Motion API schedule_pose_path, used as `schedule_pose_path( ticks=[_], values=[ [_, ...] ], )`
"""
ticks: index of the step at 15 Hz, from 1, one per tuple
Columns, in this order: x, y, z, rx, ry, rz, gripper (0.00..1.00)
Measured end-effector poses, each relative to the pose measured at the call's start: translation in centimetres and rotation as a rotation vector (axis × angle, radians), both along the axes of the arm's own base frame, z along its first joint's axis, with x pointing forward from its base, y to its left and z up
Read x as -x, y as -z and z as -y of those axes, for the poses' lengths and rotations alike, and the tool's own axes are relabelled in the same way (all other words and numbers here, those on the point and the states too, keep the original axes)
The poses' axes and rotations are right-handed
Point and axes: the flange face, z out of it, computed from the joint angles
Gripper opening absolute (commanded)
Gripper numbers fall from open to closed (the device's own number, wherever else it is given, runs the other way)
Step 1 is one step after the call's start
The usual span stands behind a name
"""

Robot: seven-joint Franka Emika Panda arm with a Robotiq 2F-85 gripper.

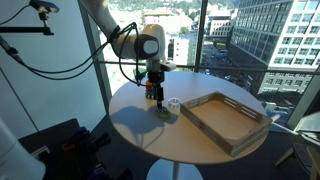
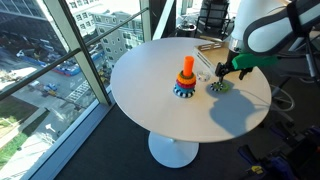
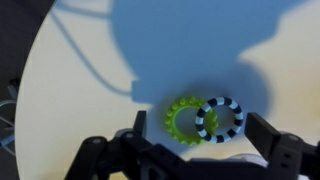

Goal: Put the black and white circular object on the orange object

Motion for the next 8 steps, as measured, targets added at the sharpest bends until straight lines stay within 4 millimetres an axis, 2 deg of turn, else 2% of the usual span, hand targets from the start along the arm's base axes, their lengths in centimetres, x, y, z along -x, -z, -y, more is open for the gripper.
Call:
schedule_pose_path(
  ticks=[8],
  values=[
    [-1.0, 2.9, 0.8, 0.014, -0.005, -0.023, 1.00]
  ],
)
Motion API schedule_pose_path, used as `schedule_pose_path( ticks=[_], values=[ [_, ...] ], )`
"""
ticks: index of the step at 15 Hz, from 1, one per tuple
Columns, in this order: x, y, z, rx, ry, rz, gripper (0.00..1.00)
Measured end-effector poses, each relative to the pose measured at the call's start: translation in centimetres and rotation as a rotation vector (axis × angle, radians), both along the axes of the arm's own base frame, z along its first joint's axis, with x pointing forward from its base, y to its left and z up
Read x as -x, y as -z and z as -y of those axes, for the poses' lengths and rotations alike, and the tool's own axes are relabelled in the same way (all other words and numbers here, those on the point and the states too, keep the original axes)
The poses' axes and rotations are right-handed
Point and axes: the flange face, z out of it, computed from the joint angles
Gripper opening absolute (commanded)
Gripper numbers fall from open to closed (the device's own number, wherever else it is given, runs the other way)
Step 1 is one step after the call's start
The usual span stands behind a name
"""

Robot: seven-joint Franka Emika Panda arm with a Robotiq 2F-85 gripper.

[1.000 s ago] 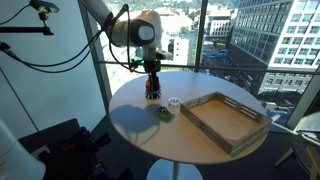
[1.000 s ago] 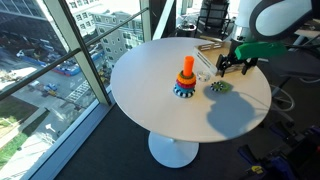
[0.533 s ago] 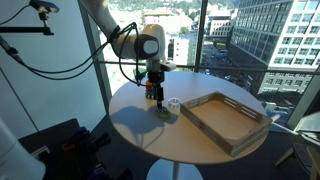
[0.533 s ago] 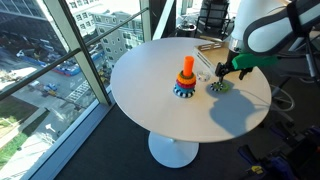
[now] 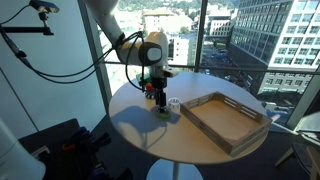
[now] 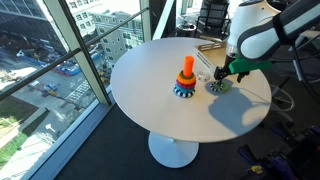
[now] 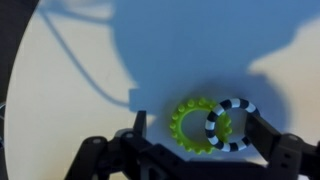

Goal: Put the black and white circular object on the orange object

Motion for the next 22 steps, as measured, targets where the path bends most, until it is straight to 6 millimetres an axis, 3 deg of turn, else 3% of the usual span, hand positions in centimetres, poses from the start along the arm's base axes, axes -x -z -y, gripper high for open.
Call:
schedule_pose_path(
  ticks=[10, 12, 14, 15, 22],
  values=[
    [-1.4, 1.6, 0.2, 0.019, -0.002, -0.007, 1.00],
    [-1.4, 2.1, 0.3, 0.021, 0.000, -0.013, 0.87],
    [-1.4, 2.5, 0.4, 0.023, 0.001, -0.018, 0.82],
    [-1.5, 2.6, 0.4, 0.024, 0.001, -0.019, 0.74],
    [-1.9, 2.4, 0.2, 0.025, -0.003, -0.011, 0.53]
  ],
)
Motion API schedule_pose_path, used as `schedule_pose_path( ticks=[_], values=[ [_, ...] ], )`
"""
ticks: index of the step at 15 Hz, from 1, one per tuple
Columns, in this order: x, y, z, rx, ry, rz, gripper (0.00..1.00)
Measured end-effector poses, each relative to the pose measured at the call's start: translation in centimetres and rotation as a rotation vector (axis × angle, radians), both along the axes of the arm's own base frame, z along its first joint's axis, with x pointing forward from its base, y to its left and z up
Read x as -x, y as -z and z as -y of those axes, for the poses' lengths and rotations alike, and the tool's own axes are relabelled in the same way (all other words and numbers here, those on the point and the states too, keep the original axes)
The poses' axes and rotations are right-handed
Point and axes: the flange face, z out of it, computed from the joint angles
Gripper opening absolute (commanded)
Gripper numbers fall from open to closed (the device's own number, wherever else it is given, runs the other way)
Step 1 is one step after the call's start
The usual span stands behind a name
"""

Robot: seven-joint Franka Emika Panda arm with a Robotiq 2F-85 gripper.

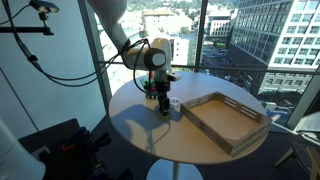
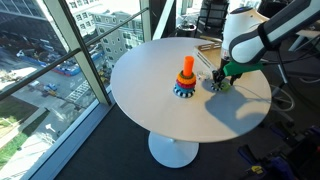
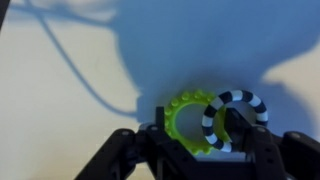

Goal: Put the black and white circular object on the orange object

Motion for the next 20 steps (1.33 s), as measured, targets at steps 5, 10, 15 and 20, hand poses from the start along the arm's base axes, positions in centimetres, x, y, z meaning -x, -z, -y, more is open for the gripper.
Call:
schedule_pose_path(
  ticks=[5, 10, 15, 20],
  values=[
    [-0.11, -0.09, -0.06, -0.001, 0.000, 0.003, 0.28],
    [-0.11, -0.06, -0.06, -0.010, 0.016, 0.003, 0.06],
    [-0.14, -0.10, -0.04, -0.024, 0.038, 0.005, 0.05],
    [-0.32, -0.97, -0.01, -0.025, 0.062, 0.018, 0.05]
  ],
)
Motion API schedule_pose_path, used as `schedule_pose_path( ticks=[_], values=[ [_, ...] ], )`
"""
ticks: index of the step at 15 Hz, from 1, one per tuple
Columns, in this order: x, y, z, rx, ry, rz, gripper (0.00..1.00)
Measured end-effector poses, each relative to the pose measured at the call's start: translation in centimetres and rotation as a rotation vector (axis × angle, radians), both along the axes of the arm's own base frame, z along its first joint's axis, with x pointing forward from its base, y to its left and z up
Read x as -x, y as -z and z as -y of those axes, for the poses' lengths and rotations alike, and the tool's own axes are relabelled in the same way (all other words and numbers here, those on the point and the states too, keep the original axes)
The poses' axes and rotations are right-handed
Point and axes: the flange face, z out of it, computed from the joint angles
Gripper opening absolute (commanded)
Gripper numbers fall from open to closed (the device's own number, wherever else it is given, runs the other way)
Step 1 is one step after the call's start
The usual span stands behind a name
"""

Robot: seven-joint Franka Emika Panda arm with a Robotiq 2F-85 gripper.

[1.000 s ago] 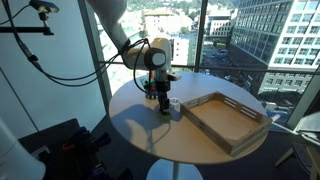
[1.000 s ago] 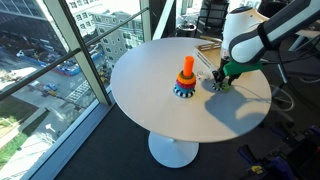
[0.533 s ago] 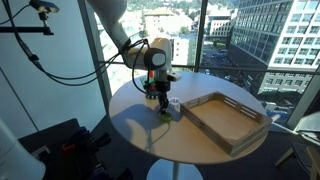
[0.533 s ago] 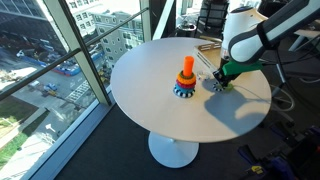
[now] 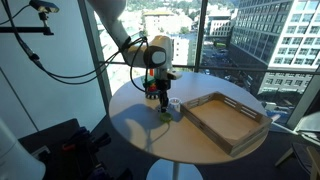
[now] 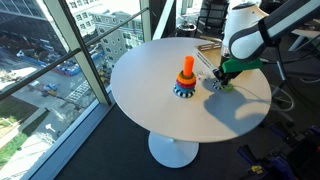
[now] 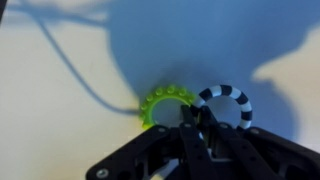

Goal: Put the black and white circular object on the orange object

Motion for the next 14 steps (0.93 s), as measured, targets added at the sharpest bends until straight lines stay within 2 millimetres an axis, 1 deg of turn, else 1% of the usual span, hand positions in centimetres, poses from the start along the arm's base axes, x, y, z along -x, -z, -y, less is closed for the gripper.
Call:
schedule_pose_path(
  ticks=[2, 4, 14],
  values=[
    [-0.2, -1.1, 0.0, 0.001, 0.011, 0.011, 0.05],
    [-0.3, -2.6, -0.1, 0.003, 0.026, 0.022, 0.05],
    [-1.1, -12.2, -1.8, -0.015, 0.060, 0.148, 0.05]
  ],
)
